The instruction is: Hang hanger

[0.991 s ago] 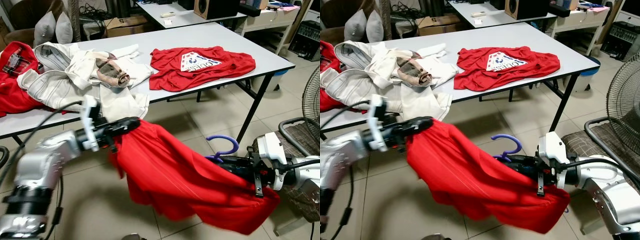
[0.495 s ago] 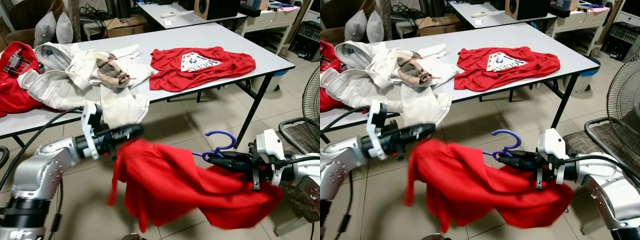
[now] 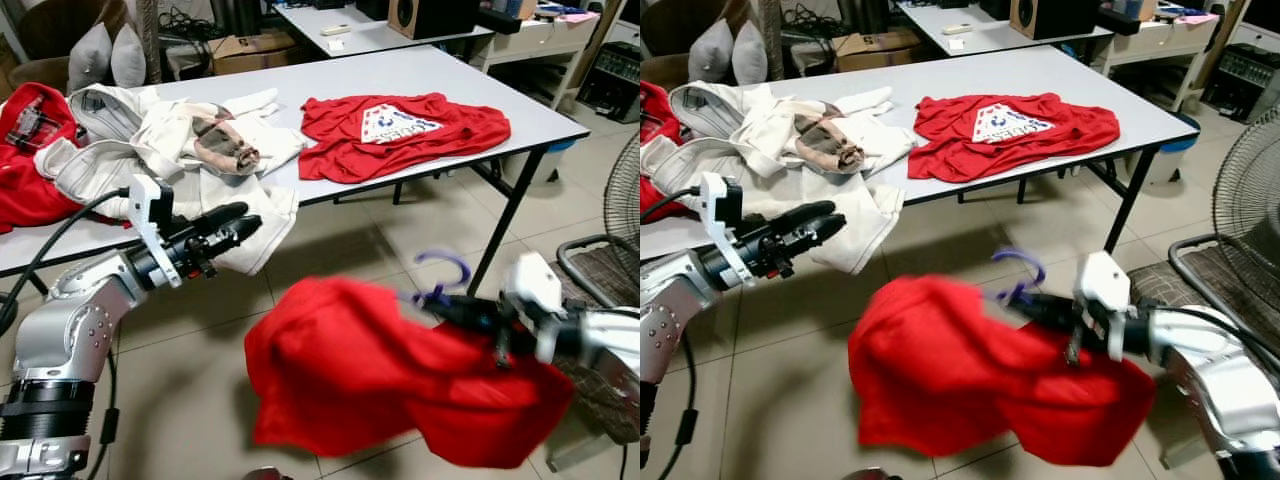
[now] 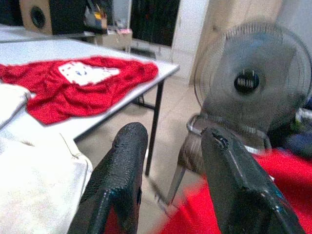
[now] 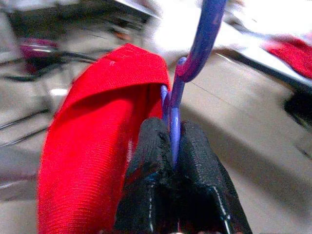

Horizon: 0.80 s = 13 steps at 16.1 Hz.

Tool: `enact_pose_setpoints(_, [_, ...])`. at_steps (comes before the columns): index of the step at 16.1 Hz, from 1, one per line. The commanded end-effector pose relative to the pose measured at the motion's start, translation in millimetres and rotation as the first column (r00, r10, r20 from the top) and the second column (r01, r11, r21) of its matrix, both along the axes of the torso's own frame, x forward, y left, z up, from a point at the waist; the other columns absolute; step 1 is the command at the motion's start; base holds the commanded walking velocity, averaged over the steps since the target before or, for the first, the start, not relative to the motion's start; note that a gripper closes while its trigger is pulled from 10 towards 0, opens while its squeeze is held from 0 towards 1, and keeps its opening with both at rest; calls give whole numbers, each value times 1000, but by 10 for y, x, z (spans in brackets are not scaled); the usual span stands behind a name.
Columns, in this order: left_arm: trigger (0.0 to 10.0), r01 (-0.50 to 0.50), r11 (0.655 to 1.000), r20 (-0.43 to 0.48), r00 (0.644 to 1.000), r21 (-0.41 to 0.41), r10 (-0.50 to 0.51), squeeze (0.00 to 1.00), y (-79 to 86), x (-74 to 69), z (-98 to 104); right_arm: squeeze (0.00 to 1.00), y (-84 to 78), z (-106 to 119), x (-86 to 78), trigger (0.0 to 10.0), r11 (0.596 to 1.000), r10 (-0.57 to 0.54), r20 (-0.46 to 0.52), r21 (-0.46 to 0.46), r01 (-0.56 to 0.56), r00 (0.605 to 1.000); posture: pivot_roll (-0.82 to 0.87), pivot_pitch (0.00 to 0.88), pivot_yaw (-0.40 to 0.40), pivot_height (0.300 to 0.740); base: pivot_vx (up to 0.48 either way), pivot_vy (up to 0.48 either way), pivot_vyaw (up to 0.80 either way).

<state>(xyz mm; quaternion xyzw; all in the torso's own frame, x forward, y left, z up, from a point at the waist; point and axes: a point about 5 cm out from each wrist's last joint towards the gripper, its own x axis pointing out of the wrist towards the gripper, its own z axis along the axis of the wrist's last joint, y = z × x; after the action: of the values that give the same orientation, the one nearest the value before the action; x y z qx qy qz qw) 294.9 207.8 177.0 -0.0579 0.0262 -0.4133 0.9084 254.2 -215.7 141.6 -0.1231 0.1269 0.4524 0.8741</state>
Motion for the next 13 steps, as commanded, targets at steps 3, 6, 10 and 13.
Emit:
enact_pose_setpoints(3, [10000, 63, 971, -111, 993, 230, -38, 0, -68, -249, -366, 0, -152, -138, 18, 10000, 969, -241, -7, -58, 240, 970, 21, 0, 54, 740, 0, 0, 0])
enact_pose_setpoints(6, [10000, -2, 961, -127, 991, 277, 39, 0, -76, -243, -526, 0, -346, -120, 75, 10000, 919, -380, 35, -101, 382, 924, 16, 0, 52, 740, 0, 0, 0])
enact_pose_setpoints(10, [10000, -143, 965, -50, 986, 221, 158, 0, -324, -115, -526, 0, -347, -189, 178, 10000, 756, -640, 140, -62, 652, 756, 10, 0, 52, 740, 0, 0, 0])
enact_pose_setpoints(13, [10000, -183, 973, -51, 980, 138, 192, 0, -479, -113, -512, 0, -432, -495, 74, 10000, 481, -853, 151, -141, 865, 499, 12, 0, 61, 740, 0, 0, 0])
